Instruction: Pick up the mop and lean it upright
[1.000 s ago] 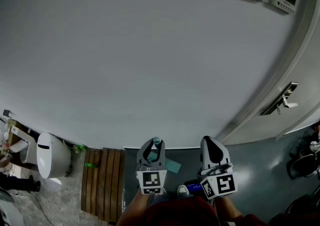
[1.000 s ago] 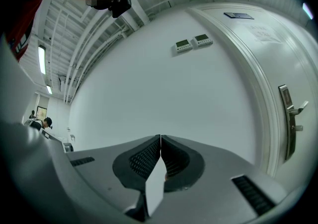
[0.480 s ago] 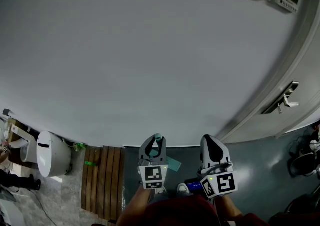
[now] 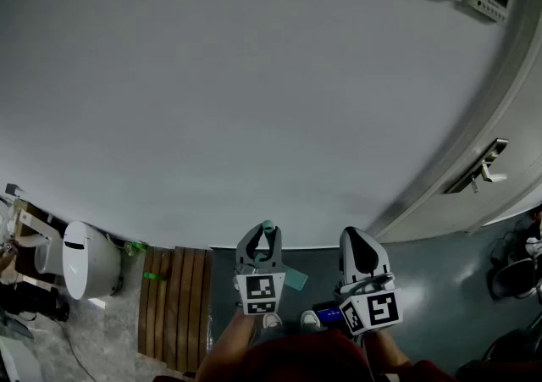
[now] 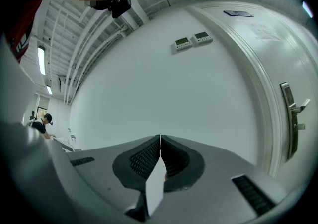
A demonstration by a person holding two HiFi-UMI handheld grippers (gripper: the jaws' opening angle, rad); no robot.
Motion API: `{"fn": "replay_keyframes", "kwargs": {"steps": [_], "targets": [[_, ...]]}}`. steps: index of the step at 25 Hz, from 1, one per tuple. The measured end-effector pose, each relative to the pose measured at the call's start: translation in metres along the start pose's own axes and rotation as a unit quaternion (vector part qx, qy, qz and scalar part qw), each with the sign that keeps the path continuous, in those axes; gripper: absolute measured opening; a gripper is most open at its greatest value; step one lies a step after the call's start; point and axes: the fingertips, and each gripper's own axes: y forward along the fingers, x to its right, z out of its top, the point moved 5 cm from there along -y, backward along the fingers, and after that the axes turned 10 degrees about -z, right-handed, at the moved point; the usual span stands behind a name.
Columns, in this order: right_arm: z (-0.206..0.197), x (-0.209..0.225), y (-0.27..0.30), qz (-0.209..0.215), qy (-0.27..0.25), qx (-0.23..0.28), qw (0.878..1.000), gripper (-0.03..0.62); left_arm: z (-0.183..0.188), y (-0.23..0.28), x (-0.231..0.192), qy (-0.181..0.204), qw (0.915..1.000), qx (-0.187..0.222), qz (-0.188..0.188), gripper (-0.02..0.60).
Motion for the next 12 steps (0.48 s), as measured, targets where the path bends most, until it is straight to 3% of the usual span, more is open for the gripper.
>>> {"fn": "replay_keyframes", "kwargs": {"steps": [12], "targets": [[0.0,0.002,0.002,-0.003,0.0,0.001,1.0,0.018,0.003,0.037,-0.018,-0.016,0.9998,-0.004,0.01,0.12]]}}
